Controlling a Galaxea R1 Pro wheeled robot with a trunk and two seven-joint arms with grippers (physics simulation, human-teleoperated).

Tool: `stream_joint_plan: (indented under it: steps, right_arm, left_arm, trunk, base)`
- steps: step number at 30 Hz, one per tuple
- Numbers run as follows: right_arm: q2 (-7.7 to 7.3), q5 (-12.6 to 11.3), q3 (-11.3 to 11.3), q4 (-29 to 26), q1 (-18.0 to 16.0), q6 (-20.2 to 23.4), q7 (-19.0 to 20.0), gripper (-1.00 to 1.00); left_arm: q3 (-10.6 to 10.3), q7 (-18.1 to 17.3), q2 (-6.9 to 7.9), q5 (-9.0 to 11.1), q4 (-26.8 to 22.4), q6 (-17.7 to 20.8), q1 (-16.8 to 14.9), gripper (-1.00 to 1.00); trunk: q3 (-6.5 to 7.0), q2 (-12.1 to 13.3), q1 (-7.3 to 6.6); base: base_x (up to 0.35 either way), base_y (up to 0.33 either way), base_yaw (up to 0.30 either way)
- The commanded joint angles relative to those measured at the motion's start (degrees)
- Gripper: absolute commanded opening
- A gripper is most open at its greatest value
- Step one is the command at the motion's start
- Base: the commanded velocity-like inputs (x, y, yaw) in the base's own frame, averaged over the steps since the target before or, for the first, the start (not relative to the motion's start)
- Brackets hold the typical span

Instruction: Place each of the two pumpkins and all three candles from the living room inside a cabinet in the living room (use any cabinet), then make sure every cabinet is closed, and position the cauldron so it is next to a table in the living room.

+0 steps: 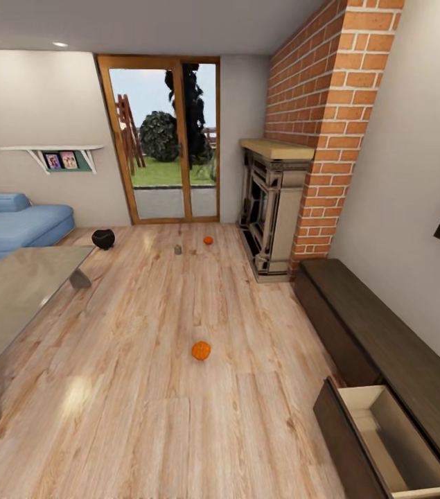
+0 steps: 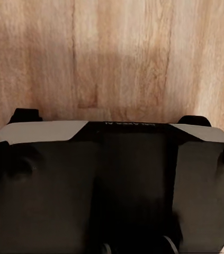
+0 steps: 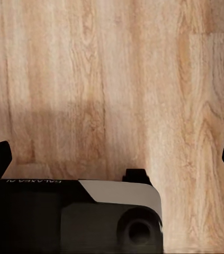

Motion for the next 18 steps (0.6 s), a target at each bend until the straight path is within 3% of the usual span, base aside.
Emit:
stream_joint_plan:
  steps: [1, 7, 15, 18]
  right_arm:
    - [0.12, -0.51, 0.49, 0.12, 0.13, -0.25, -0.14, 1.00]
    - [0.28, -0.50, 0.47, 0.12, 3.77, -0.20, -0.11, 1.00]
    - [0.25, -0.50, 0.47, 0.12, 6.53, -0.20, -0.08, 1.00]
    - [0.39, -0.50, 0.47, 0.12, 7.02, -0.19, -0.08, 1.00]
  left_arm:
    - [-0.14, -0.17, 0.00, 0.43, -0.04, 0.25, -0.01, 1.00]
    - [-0.14, -0.17, 0.01, -0.01, -0.04, 0.37, 0.46, 1.00]
    - [-0.19, -0.17, 0.46, -0.14, -0.04, 0.21, 4.64, 1.00]
    - [-0.22, -0.17, 1.12, -0.23, -0.04, 0.16, 6.21, 1.00]
  trunk:
    - [0.09, 0.33, -0.20]
    - [1.16, 2.73, -1.52]
    - [2.60, 5.94, -3.28]
    - [2.61, 5.97, -3.29]
  base:
    - [0.000, 0.000, 0.021]
    - [0.000, 0.000, 0.045]
    - [0.000, 0.000, 0.080]
    - [0.000, 0.000, 0.086]
